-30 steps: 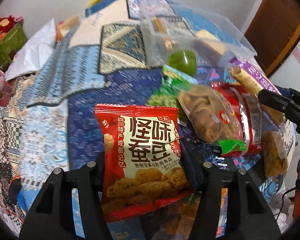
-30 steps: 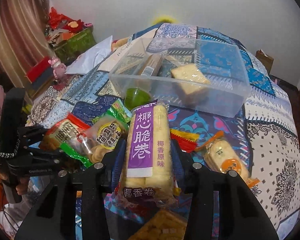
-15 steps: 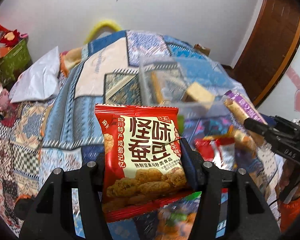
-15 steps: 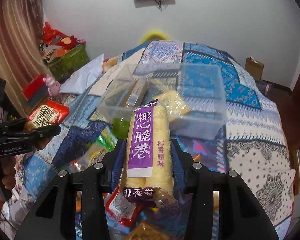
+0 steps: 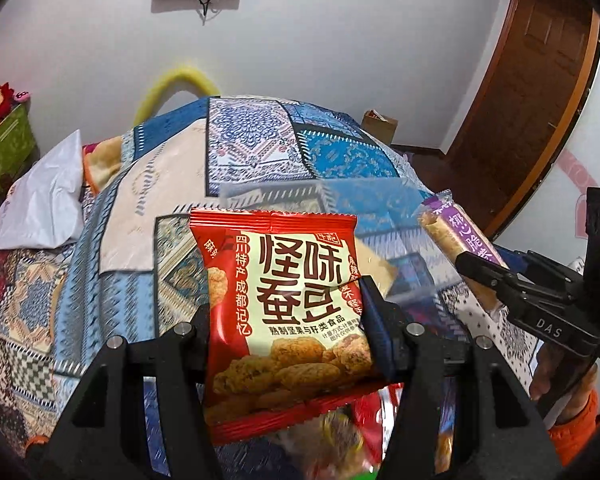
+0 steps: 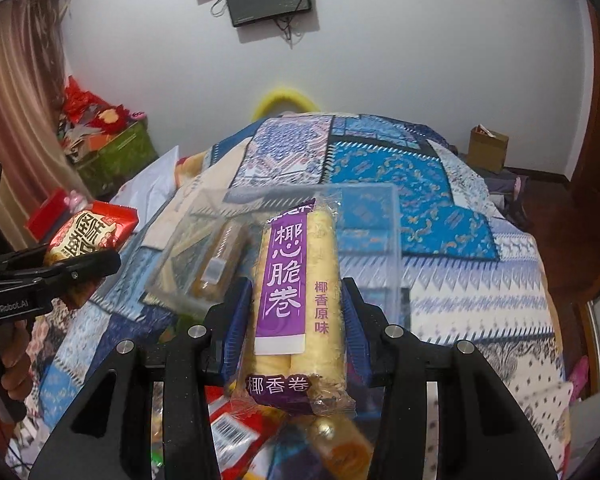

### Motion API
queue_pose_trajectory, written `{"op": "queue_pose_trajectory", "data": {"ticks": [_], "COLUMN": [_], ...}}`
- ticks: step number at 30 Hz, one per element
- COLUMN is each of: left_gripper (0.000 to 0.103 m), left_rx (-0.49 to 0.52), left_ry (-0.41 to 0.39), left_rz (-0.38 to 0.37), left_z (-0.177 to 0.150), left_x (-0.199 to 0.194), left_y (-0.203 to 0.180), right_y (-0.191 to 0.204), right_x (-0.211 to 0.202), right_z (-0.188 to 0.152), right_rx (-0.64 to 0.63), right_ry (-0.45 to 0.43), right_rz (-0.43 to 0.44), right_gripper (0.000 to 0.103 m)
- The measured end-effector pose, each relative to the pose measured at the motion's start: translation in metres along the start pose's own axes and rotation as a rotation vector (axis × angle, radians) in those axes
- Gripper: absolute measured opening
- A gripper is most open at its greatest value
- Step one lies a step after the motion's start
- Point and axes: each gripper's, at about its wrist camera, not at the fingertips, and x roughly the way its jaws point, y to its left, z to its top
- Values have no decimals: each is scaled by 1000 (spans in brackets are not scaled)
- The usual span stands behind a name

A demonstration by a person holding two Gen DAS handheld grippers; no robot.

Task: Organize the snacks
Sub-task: 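Lower both held snacks into the clear box and open both grippers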

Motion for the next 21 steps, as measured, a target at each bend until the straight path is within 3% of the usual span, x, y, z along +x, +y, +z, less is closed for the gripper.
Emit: {"op": "queue_pose_trajectory", "data": {"ticks": [15, 21], "left_gripper": [58, 58], "left_rx": [-22, -12], "left_ry": [114, 161], "left_rz": [6, 14], "left_z": [19, 12], "left_x": [109, 128], "left_y": [-14, -15], "right_y": [-16, -15], "right_x": [68, 79], "right_z": [12, 8], "right_rx": [-26, -50], "right_ry": [91, 116], "right_rz": [-34, -35], "right_gripper": [41, 41]}}
